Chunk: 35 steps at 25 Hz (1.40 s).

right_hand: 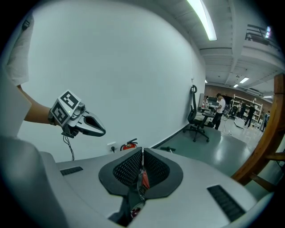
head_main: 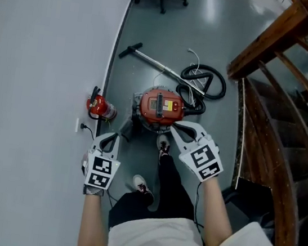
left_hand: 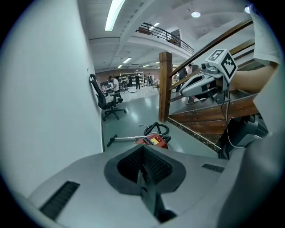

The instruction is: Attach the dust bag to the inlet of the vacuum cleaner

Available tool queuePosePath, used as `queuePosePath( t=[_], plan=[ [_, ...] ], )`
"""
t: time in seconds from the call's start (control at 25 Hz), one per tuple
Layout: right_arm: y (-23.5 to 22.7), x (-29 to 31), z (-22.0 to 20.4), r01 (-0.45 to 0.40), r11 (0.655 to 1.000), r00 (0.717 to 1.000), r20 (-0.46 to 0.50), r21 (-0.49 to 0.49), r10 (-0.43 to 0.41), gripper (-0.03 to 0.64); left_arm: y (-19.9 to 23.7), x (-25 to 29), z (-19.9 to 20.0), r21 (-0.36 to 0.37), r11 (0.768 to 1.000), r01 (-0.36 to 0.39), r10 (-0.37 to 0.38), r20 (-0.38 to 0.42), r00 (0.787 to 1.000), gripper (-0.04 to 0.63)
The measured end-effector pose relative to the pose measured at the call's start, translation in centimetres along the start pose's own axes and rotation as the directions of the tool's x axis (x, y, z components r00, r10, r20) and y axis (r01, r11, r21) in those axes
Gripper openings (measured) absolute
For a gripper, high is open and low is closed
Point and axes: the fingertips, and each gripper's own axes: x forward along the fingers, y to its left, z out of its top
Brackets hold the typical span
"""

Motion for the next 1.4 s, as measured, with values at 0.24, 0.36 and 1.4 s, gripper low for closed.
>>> queuePosePath(
  t=[0.24,0.36,1.4],
  plan=[
    [1.2,-4.0,2.4,0.029,1.000,0.999,0.036,-0.006,-0.029,0.037,-0.4,-3.9,2.7,0.028,0.999,-0.017,0.015,0.047,0.999,0.002],
    [1.0,-6.2,4.0,0.056,0.998,0.997,0.056,-0.012,-0.055,0.037,-0.5,-6.2,5.0,0.033,0.999,-0.020,0.017,0.081,0.997,0.002],
    [6.2,-21.3,18.8,0.076,0.980,0.970,0.242,-0.185,-0.029,0.037,-3.9,-23.5,20.9,0.184,0.980,-0.080,-0.003,0.412,0.911,0.002]
  ],
)
